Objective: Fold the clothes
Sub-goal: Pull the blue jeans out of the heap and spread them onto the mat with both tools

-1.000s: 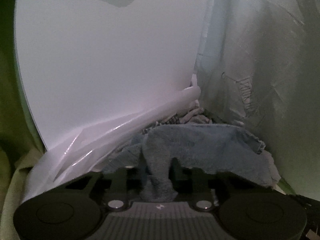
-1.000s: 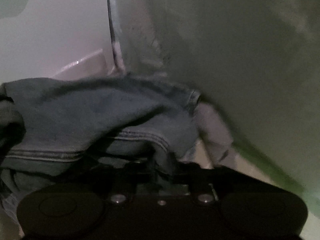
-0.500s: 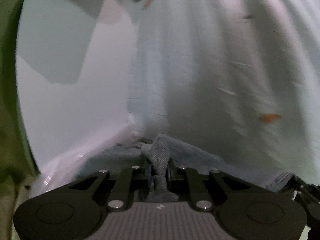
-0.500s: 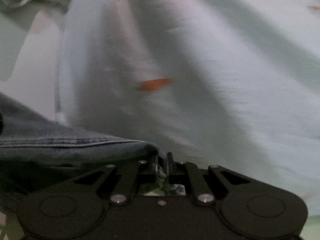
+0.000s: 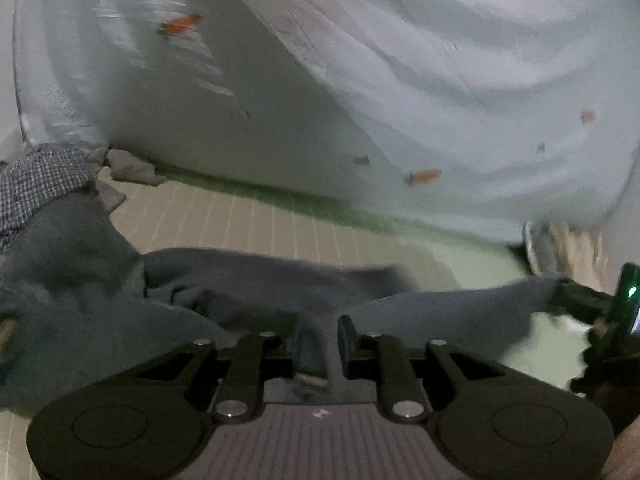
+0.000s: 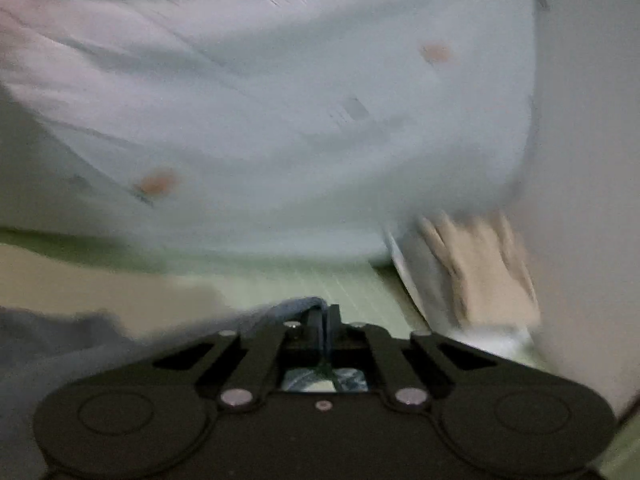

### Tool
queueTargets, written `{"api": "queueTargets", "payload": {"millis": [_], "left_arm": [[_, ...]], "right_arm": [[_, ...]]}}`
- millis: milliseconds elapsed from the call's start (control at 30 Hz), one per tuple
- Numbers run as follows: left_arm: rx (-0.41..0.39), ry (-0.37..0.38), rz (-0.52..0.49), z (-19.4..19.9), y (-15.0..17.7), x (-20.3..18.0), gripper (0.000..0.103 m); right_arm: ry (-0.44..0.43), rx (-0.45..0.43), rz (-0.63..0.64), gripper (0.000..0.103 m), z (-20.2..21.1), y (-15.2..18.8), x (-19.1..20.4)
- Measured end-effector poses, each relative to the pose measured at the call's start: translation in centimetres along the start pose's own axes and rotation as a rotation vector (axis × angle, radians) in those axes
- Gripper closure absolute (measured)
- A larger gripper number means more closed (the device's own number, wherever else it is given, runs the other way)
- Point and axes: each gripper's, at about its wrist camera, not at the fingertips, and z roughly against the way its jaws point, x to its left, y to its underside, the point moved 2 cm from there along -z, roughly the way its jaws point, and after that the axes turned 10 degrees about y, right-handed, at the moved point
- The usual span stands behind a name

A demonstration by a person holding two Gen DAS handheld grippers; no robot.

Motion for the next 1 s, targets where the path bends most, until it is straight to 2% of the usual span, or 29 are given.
{"api": "queueTargets", "payload": {"millis": [67,167,233,367,433,533,667,767,833,1000], "left_arm": [[-0.007,-0.046,0.052,0.1,0.2,0.6,0.063],[-0.005,-0.146,0.135,0.5,0.5,2.7,0.05],[0.006,-0.206,0.167,0.7,1.1,4.1,0.04],[0.018,-0.299,0.24,1.6,2.3,7.2,0.032],[0.017,-0.329,0.292,2.1,2.8,8.7,0.028],[0.012,-0.365,0.359,2.6,3.2,10.8,0.025],[0.003,-0.375,0.421,1.8,2.9,13.4,0.021],[-0.004,-0.382,0.467,1.2,2.7,15.4,0.017],[-0.008,-0.387,0.498,0.9,2.6,16.7,0.01],[0.06,-0.341,0.554,-3.9,2.2,19.2,0.009]], "right_arm": [[0.003,0.085,-0.04,0.097,-1.5,1.4,-2.4],[-0.057,0.137,-0.092,0.087,-1.5,2.6,-2.6],[-0.115,0.162,-0.123,0.073,-1.3,3.1,-2.1],[-0.215,0.2,-0.158,0.053,-0.6,3.2,0.2],[-0.241,0.206,-0.154,0.044,-0.2,3.1,1.4],[-0.298,0.262,-0.194,0.029,-0.3,3.1,3.3],[-0.382,0.394,-0.263,0.026,-2.1,3.7,6.0],[-0.428,0.467,-0.267,0.025,-2.9,4.0,8.9],[-0.45,0.516,-0.26,0.023,-3.4,4.3,11.0],[-0.514,0.645,-0.237,0.022,-4.2,5.4,16.0]]}}
